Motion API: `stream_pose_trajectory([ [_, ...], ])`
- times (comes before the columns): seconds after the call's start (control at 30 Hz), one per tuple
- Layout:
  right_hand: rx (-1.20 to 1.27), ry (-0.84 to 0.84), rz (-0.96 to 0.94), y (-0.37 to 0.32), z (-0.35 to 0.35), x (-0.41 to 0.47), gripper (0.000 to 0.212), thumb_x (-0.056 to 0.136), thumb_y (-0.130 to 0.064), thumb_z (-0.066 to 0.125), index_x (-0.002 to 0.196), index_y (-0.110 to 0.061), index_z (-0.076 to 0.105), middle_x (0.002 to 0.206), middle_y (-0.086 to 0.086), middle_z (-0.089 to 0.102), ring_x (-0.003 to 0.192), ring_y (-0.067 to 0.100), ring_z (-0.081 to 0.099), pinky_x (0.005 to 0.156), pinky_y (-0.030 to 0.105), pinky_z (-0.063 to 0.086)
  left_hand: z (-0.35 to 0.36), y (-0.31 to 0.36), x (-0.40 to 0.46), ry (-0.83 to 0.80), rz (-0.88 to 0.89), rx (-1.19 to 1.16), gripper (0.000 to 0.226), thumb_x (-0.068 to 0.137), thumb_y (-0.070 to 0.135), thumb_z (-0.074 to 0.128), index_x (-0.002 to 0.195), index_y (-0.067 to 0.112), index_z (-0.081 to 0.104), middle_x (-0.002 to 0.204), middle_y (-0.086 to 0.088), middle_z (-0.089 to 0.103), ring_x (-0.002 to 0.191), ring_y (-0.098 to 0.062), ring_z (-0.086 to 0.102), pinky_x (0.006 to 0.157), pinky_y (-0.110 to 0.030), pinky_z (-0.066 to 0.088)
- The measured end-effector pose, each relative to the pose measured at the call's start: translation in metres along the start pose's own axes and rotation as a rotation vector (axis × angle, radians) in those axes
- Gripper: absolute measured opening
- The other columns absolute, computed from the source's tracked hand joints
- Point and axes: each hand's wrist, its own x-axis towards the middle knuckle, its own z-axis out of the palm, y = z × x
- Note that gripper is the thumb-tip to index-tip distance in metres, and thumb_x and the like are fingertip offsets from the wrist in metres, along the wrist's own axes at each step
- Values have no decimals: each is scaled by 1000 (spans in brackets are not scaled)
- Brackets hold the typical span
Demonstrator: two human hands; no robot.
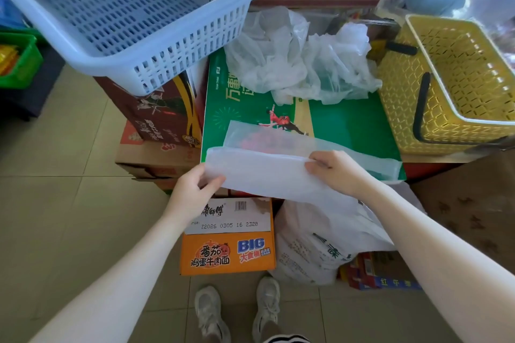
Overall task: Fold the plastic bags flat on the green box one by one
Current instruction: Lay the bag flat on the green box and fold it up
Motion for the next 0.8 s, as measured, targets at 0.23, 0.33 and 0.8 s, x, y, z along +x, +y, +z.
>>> stream_pose_trajectory([
  [0.23, -158, 127, 121, 22, 1, 33, 36, 94, -19, 45, 59, -16, 39, 79, 9, 48, 79, 26, 46, 66, 33, 36, 24, 13, 43, 35, 115, 379, 22, 98, 25, 40, 79, 14, 45, 57, -1, 44, 51, -15, 40, 46, -25, 24],
  [0.33, -225, 134, 212, 26, -1, 46, 35, 96, -23, 40, 62, -15, 40, 68, 4, 45, 74, 26, 45, 61, 31, 32, 33, 16, 62, 109, 78, 622, 23, 99, 25, 34, 80, 12, 41, 62, -5, 48, 56, -23, 43, 45, -30, 22],
  [0.8, -431, 4, 263, 29, -9, 92, 21, 96, -26, 35, 83, -16, 49, 85, 6, 52, 76, 27, 49, 50, 23, 25, 83, 18, 92, -152, 264, 1046, 72, 91, 58, 13, 147, 12, 13, 156, -10, 1, 143, -21, -3, 112, -31, -9],
])
